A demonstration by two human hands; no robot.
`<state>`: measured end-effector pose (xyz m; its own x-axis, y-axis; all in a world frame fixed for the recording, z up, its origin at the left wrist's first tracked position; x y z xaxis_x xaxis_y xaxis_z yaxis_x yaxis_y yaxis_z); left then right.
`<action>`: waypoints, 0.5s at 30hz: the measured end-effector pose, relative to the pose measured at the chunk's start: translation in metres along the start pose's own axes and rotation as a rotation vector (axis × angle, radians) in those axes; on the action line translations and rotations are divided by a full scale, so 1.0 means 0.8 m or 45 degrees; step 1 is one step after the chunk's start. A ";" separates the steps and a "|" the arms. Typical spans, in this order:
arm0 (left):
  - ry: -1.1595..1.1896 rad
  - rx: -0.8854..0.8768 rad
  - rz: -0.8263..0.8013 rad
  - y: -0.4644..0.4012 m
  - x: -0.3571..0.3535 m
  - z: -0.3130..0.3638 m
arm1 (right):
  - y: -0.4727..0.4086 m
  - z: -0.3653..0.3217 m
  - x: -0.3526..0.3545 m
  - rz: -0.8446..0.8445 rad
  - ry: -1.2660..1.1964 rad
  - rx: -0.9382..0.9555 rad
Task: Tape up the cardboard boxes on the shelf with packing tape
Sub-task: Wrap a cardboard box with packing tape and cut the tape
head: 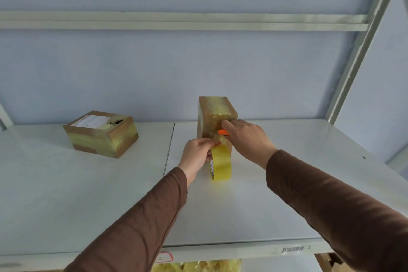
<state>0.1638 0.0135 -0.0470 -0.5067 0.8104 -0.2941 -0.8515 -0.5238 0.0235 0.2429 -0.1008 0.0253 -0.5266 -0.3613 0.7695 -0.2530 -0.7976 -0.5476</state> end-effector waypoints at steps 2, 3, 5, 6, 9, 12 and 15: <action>-0.051 0.010 -0.027 -0.005 0.001 0.007 | -0.008 0.004 -0.002 -0.082 0.026 0.012; -0.096 0.013 -0.044 -0.007 0.001 0.010 | -0.011 0.005 -0.004 -0.135 0.049 0.026; -0.192 0.021 -0.080 -0.011 0.002 0.015 | -0.016 0.008 -0.006 -0.220 0.098 0.058; -0.235 0.026 -0.100 -0.012 0.004 0.017 | -0.019 0.010 -0.007 -0.253 0.121 0.070; -0.444 0.020 -0.170 -0.017 0.007 0.024 | -0.020 0.014 -0.009 -0.365 0.208 0.080; -0.624 -0.019 -0.213 -0.019 0.012 0.030 | -0.008 0.025 -0.018 -0.549 0.217 0.028; -0.659 -0.037 -0.263 -0.021 0.017 0.034 | 0.002 0.032 -0.012 -0.606 -0.015 -0.139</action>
<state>0.1677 0.0407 -0.0256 -0.3360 0.9163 0.2181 -0.9398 -0.3415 -0.0133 0.2686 -0.1110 0.0255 -0.3228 0.0250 0.9461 -0.5474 -0.8204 -0.1651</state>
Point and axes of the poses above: each hand's wrist, its own y-axis away from the middle knuckle, its own x-axis out of the back of the hand, z = x × y, the point moved 7 cm from there along -y, towards the middle knuckle, and after that the axes turned 11 degrees about y, right-handed, at the moved point
